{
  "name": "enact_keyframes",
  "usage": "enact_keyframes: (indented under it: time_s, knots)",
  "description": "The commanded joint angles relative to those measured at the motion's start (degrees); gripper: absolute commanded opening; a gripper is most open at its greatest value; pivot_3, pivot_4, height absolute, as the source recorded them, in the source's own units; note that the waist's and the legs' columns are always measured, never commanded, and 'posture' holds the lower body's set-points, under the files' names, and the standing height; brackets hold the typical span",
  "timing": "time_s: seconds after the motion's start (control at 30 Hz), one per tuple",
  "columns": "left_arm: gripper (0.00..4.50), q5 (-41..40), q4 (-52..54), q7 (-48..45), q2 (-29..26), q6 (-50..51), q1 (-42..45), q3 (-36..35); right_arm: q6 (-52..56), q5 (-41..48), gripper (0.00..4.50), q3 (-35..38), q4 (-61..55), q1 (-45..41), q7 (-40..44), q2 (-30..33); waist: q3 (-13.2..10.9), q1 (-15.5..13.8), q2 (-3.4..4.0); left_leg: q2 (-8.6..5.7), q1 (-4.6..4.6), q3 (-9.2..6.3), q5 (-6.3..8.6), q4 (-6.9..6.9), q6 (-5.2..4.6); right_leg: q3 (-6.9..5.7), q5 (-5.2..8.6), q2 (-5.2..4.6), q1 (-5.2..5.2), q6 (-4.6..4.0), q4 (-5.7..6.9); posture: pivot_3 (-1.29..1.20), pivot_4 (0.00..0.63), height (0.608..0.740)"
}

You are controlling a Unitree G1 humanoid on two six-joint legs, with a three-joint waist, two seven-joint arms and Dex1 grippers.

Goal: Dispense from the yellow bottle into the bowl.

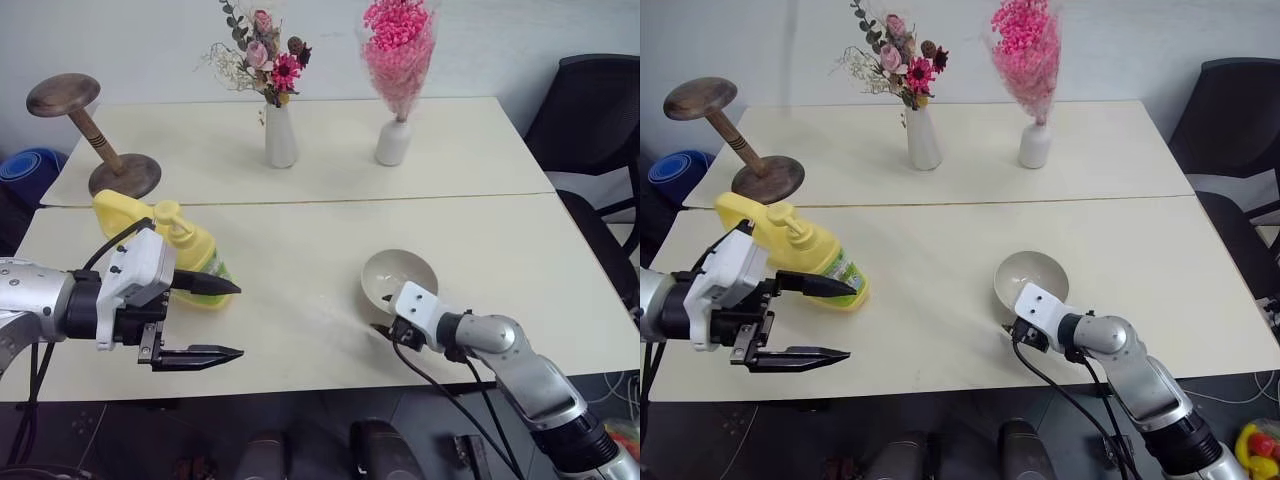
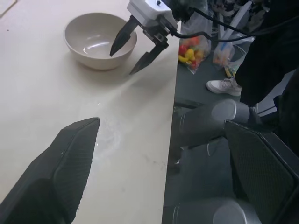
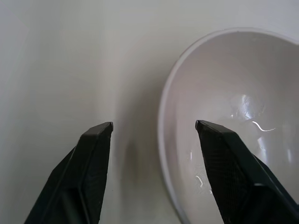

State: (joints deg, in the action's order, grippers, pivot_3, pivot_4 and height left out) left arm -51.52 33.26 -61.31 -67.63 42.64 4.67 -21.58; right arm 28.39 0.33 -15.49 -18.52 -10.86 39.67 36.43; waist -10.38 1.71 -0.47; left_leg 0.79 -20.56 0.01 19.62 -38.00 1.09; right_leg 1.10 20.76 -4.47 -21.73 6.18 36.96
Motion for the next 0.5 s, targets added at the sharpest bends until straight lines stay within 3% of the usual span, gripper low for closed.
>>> enact_keyframes:
  time_s: [0.03, 0.2, 0.37, 0.5]
  knots:
    - [4.5, 0.5, 0.4, -0.4, 0.4, -1.0, 0.7, -0.5, -1.6, -0.1, 1.65, 0.6, -1.1, -0.5, -0.1, -0.6, 0.0, 0.0, 0.0, 0.01, 0.0, 0.0, 0.0, 0.0, 0.0, 0.0, 0.0, 0.01, 0.0, 0.0, 0.01, 0.0, 0.15, 0.74]
    - [4.5, -0.5, 0.8, 0.5, 1.4, 0.0, 0.6, -1.5, -2.7, -0.4, 0.01, 0.7, -0.9, -0.6, 1.1, 0.1, 0.0, 0.0, 0.0, 0.02, 0.0, -0.01, -0.01, 0.0, 0.0, 0.0, 0.0, 0.01, 0.0, 0.0, 0.03, 0.0, 0.15, 0.74]
    - [4.5, -5.1, 1.6, 3.2, 2.4, 2.9, 1.8, -4.5, -5.1, -1.3, 0.01, 0.7, -0.1, -1.8, 3.1, 1.6, 0.0, 0.0, -0.01, 0.02, 0.01, -0.02, -0.01, -0.03, -0.01, 0.0, 0.0, 0.0, 0.0, 0.01, 0.05, 0.0, 0.15, 0.74]
    - [4.5, -21.3, -3.1, 9.9, 0.5, 10.4, 7.9, -12.4, -6.8, 0.8, 0.01, 0.7, -0.4, -9.4, 9.8, 3.3, -0.1, 0.2, -0.11, 0.04, 0.0, -0.01, -0.03, -0.08, -0.02, 0.0, -0.01, 0.01, -0.01, 0.02, 0.1, 0.0, 0.15, 0.74]
